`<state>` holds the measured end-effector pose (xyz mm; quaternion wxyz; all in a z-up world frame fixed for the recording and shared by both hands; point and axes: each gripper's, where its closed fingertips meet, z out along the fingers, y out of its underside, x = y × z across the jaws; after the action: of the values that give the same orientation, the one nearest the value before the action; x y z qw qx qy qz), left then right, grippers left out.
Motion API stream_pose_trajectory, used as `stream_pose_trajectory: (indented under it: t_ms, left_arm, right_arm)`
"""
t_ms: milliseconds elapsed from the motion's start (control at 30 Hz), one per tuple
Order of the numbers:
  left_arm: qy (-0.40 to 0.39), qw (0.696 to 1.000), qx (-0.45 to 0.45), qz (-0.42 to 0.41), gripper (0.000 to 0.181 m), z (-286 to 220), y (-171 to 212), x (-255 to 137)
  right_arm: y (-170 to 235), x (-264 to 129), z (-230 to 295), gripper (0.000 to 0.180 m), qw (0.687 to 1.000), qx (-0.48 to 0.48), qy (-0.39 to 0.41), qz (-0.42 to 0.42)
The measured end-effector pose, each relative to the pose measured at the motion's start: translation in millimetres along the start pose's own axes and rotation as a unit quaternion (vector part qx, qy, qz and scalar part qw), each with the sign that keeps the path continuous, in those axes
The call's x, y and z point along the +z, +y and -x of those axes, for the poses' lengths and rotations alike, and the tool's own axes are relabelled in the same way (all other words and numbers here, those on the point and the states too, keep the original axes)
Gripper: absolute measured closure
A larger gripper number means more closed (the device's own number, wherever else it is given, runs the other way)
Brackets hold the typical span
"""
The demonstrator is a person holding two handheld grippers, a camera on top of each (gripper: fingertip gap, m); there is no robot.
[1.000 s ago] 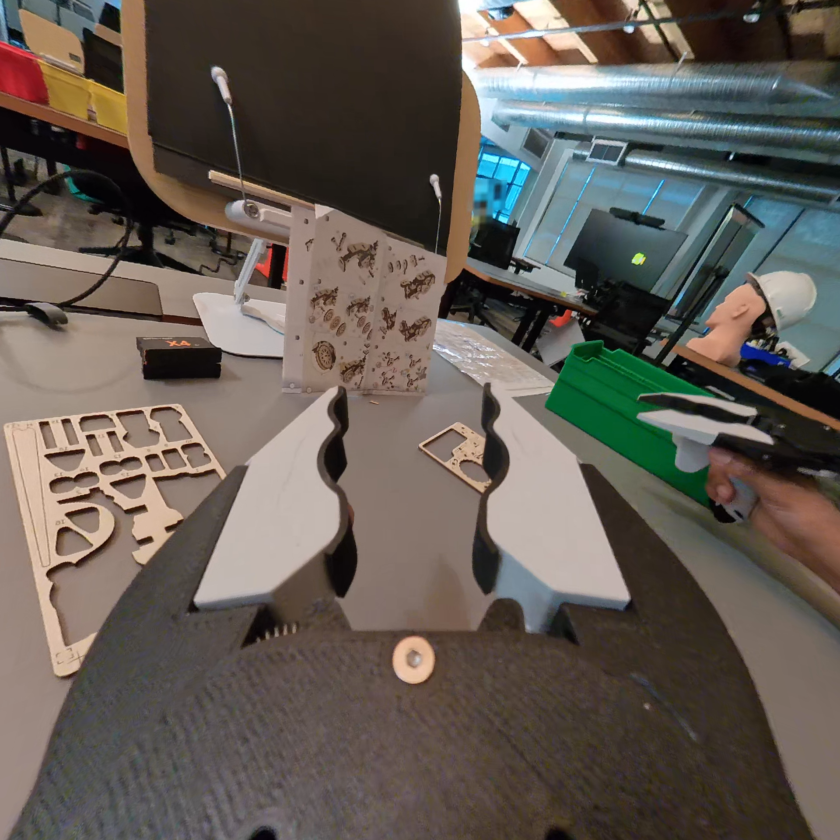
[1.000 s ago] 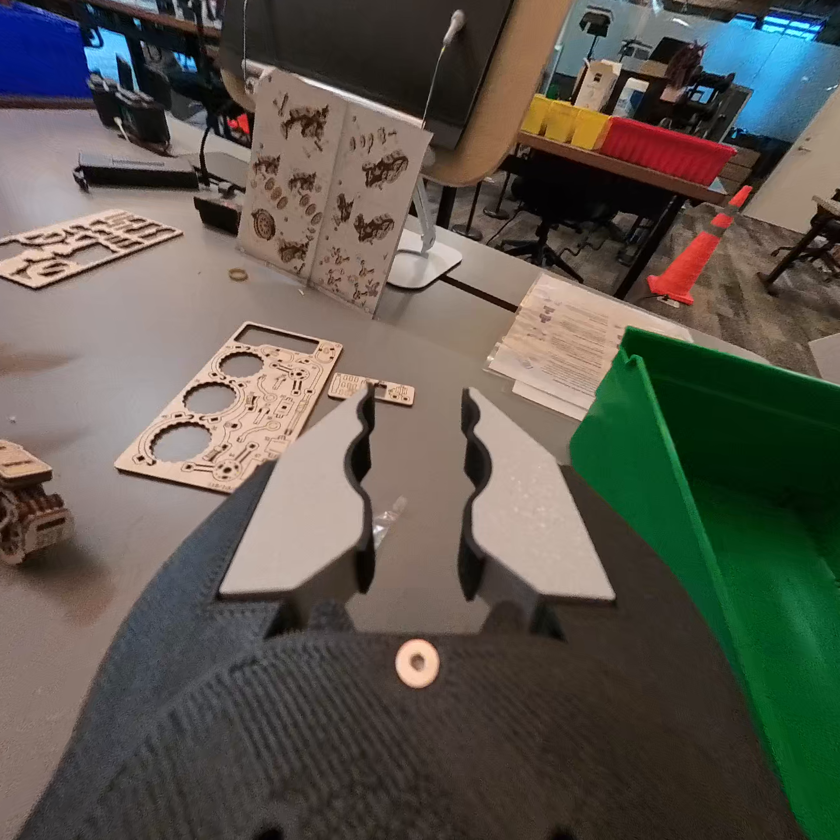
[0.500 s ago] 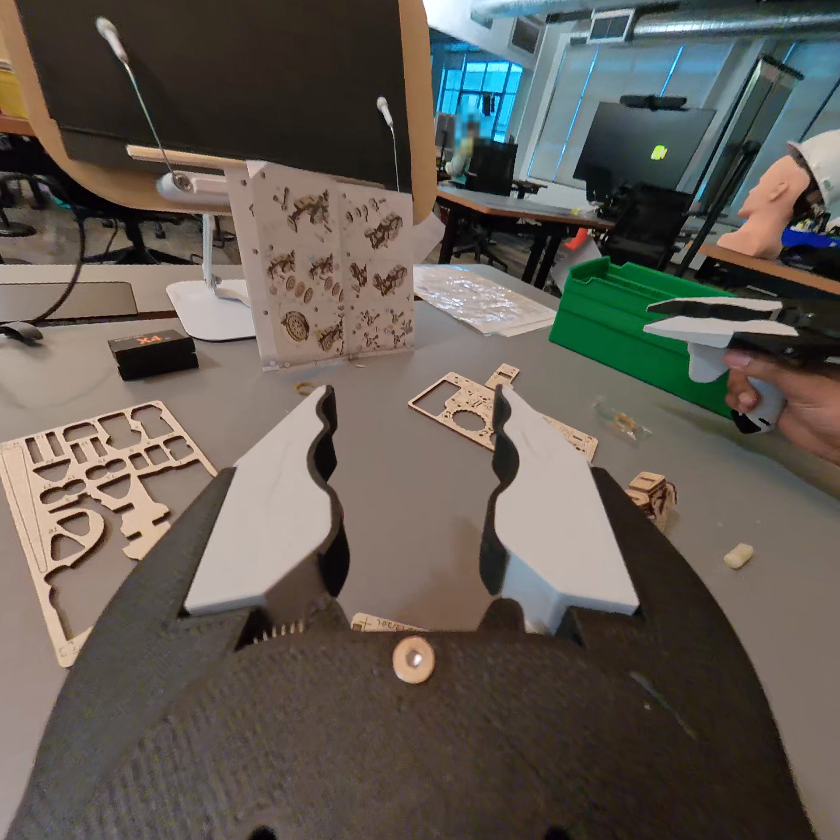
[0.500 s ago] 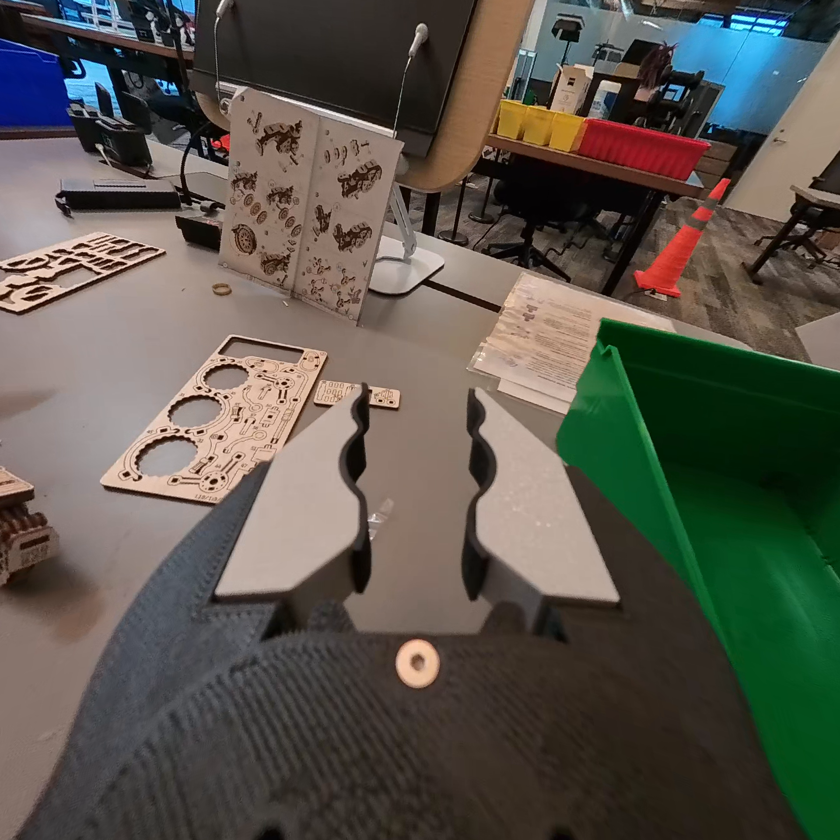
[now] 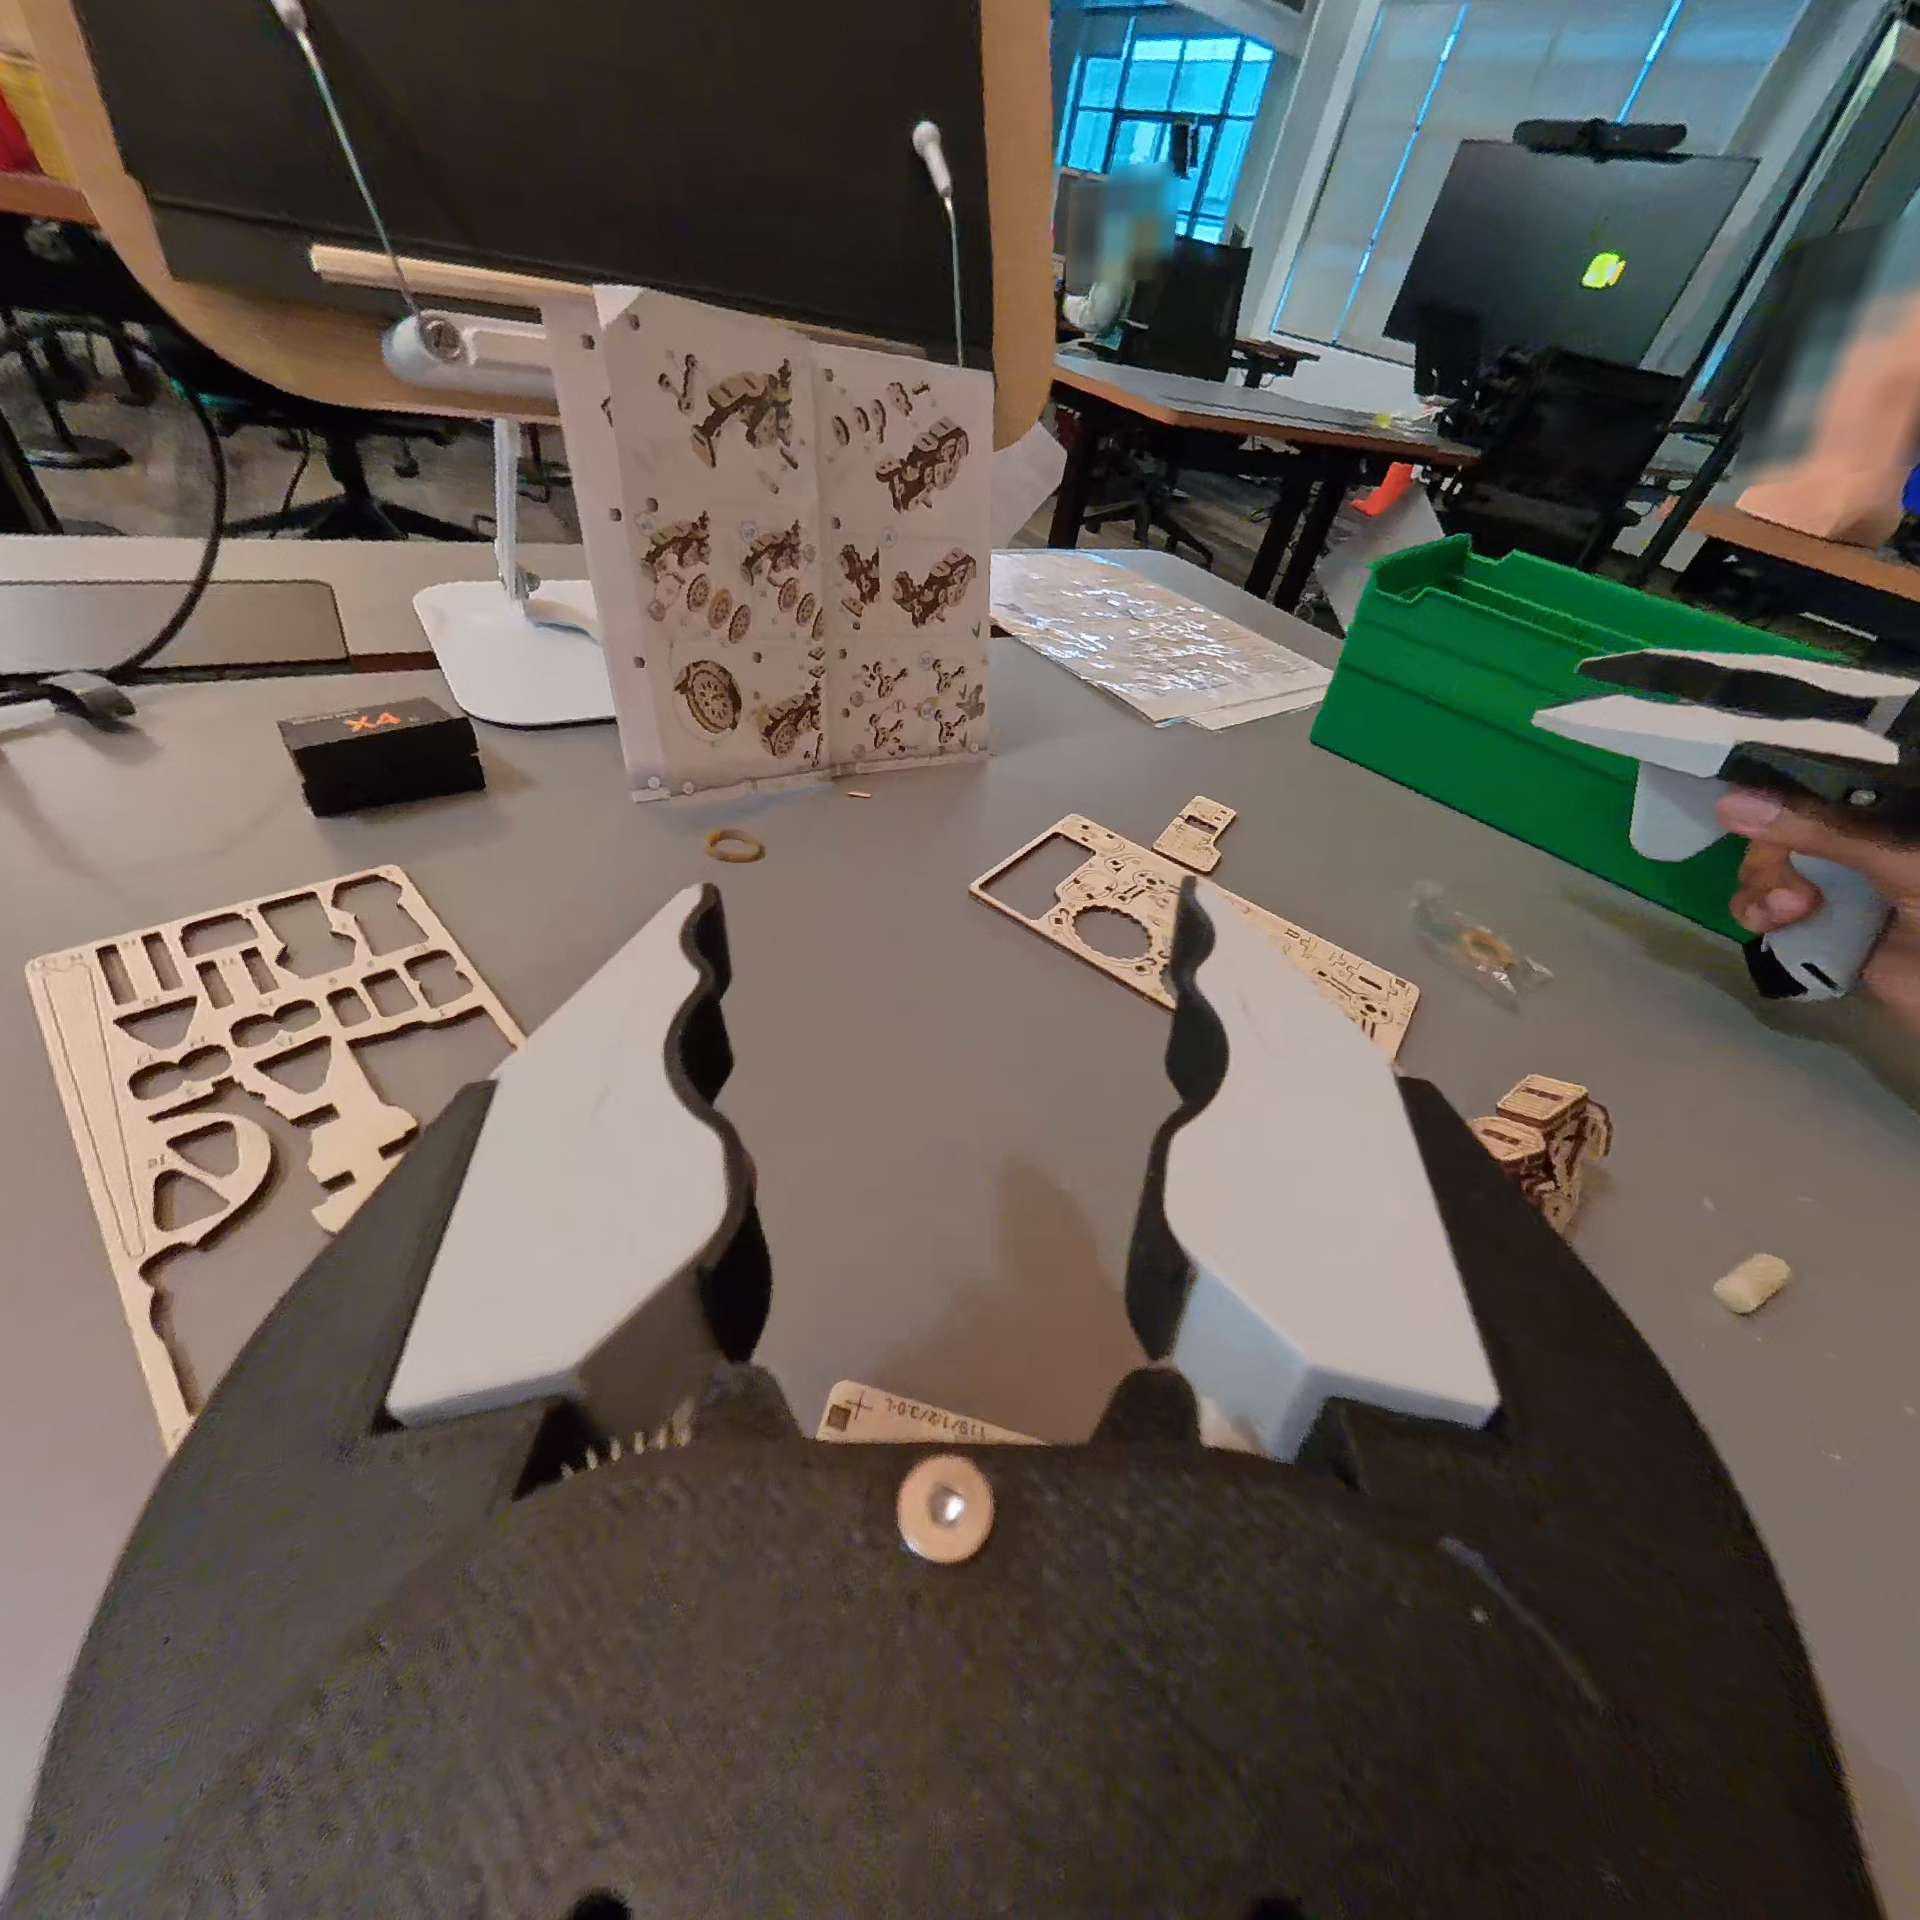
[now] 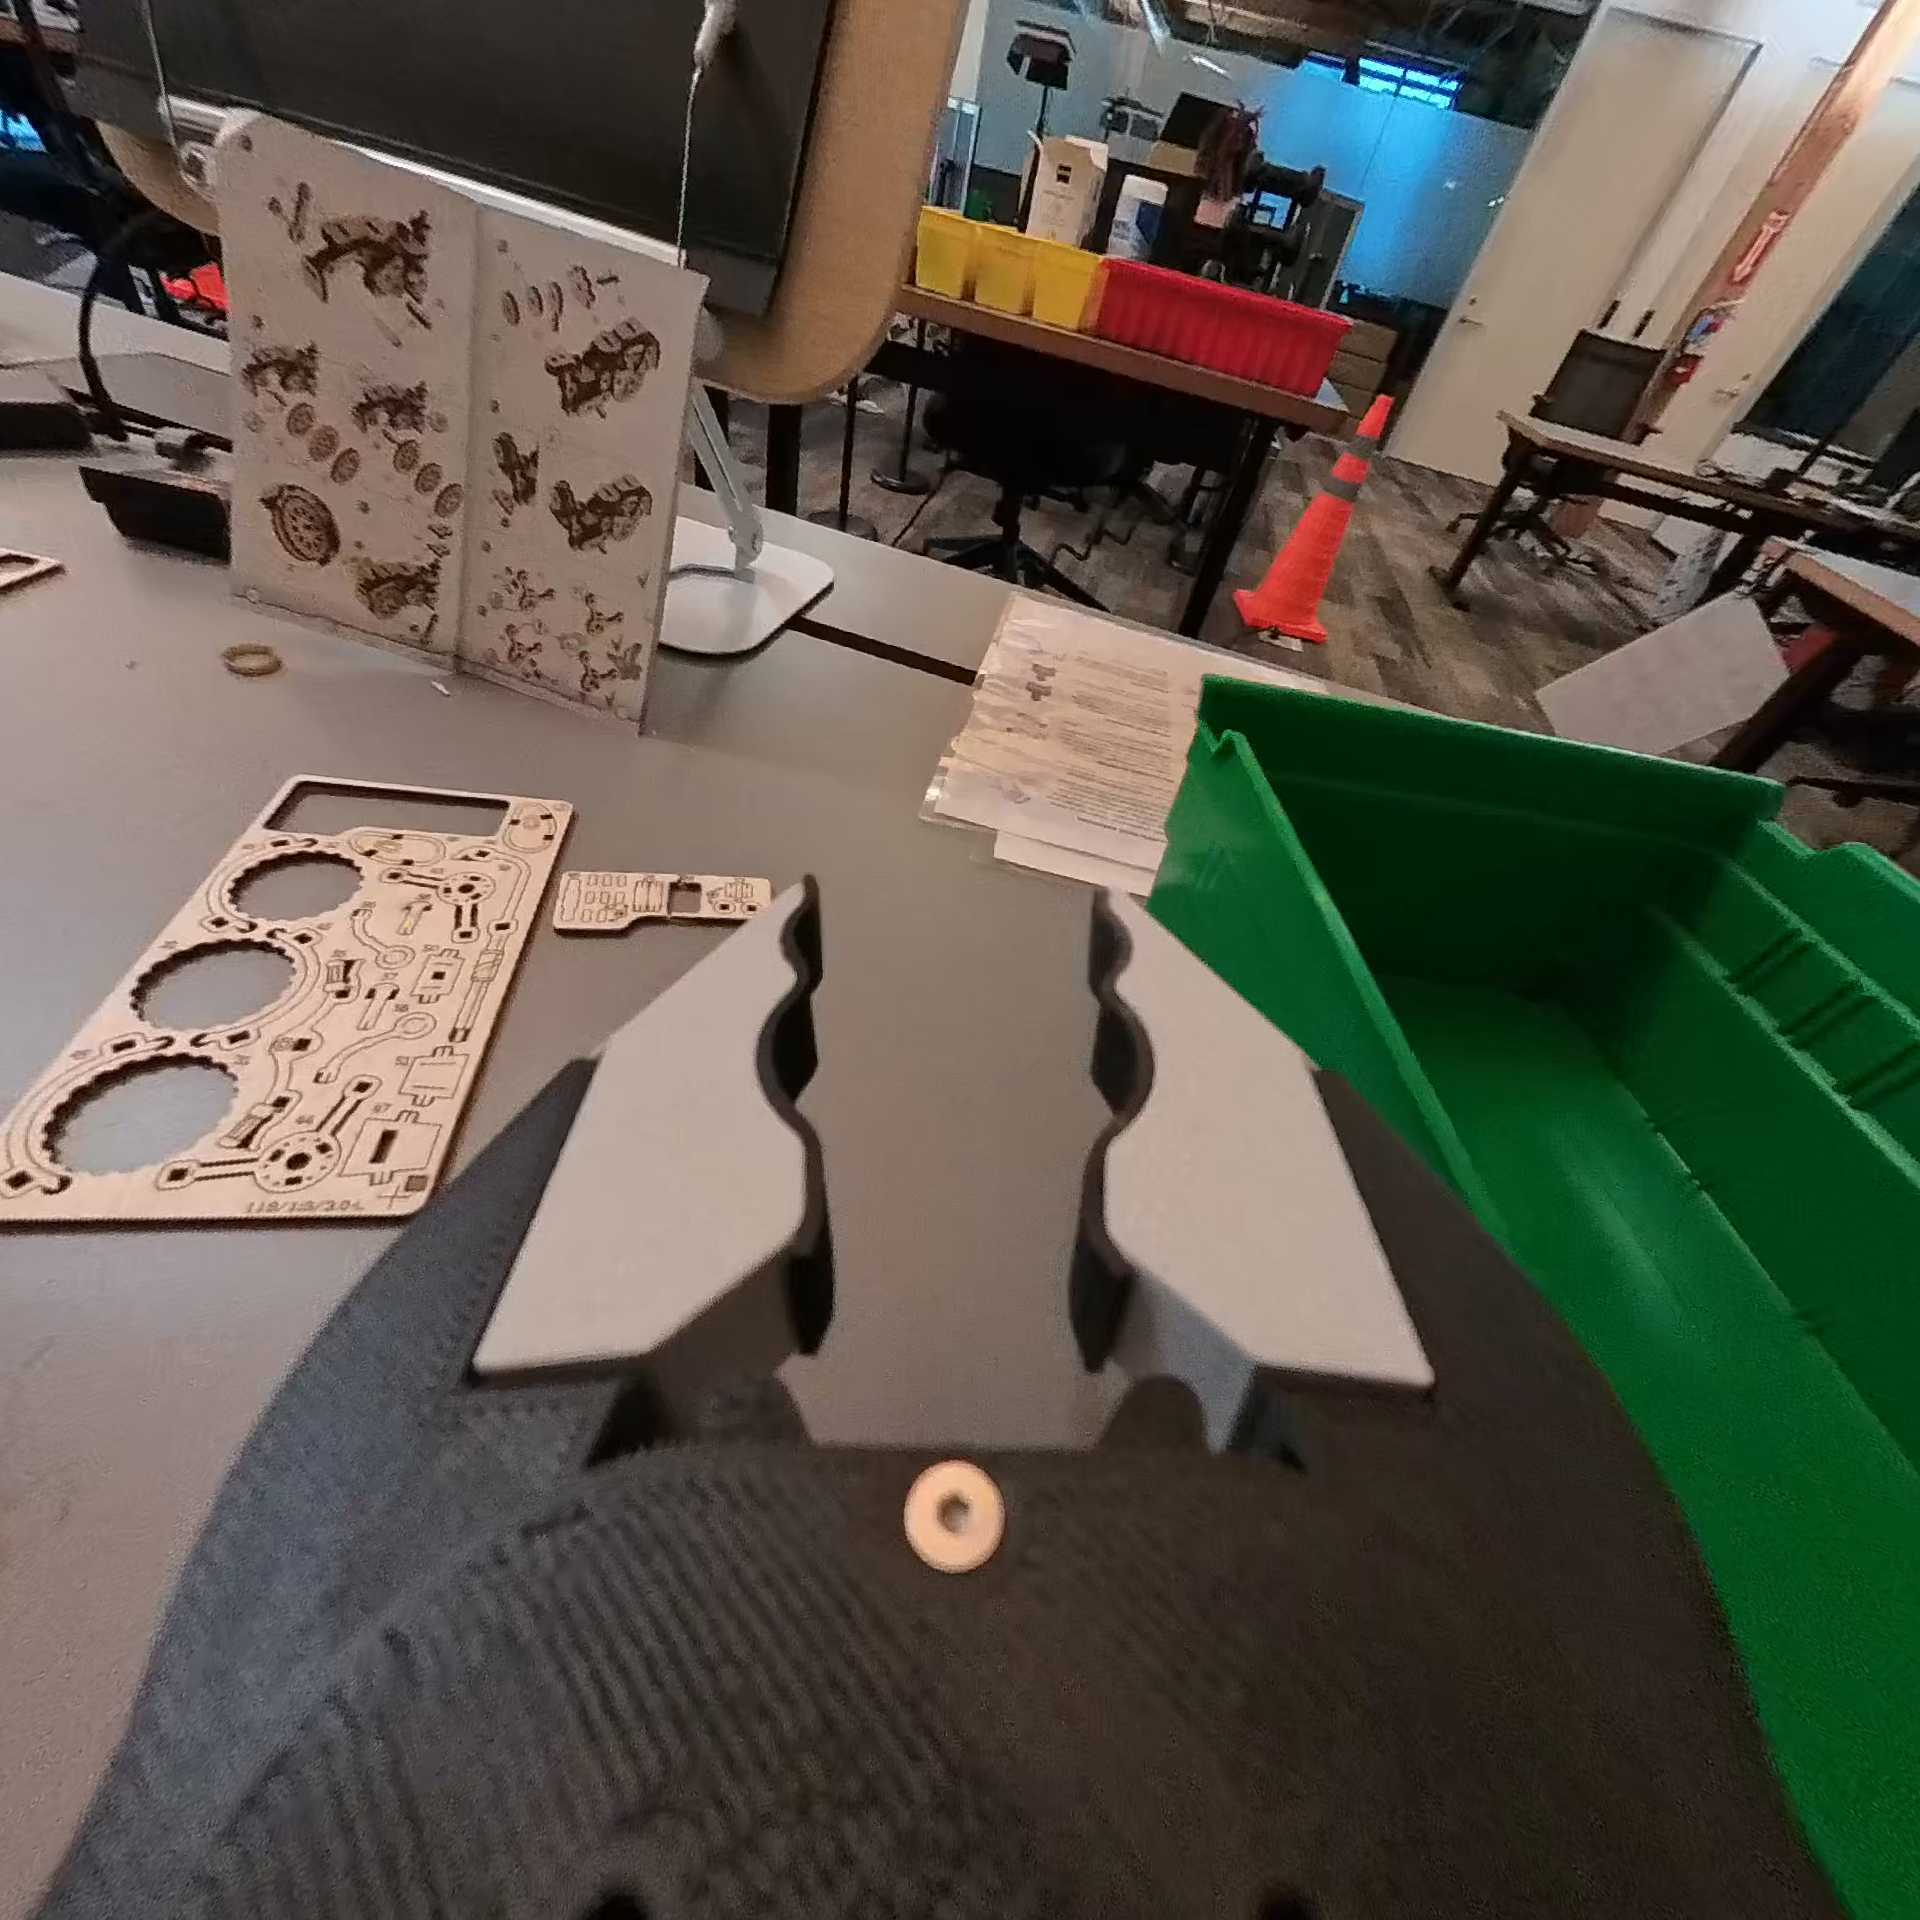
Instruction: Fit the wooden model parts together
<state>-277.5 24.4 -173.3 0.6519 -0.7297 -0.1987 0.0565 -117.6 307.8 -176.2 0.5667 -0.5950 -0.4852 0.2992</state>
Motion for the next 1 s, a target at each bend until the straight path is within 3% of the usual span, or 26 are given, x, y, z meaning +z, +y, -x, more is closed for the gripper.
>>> stream_pose_trajectory:
  t_ms: [200, 767, 1000]
  left_arm:
    - [-0.014, 1.000, 0.004, 0.004, 0.084, 8.1, 0.9, -0.4]
    - [-0.030, 0.999, 0.021, 0.023, 0.094, 7.4, 7.9, 9.9]
    - [-0.025, 0.999, 0.015, 0.021, 0.094, 5.0, 7.4, 13.2]
  right_arm:
    - [5.4, 5.0, 10.3, 0.114, 1.000, -0.003, -0.006, 0.014]
    - [5.1, 9.7, 34.7, 0.121, 0.999, 0.022, -0.047, 0.012]
    - [7.8, 11.1, 38.6, 0.120, 0.998, -0.027, -0.047, 0.019]
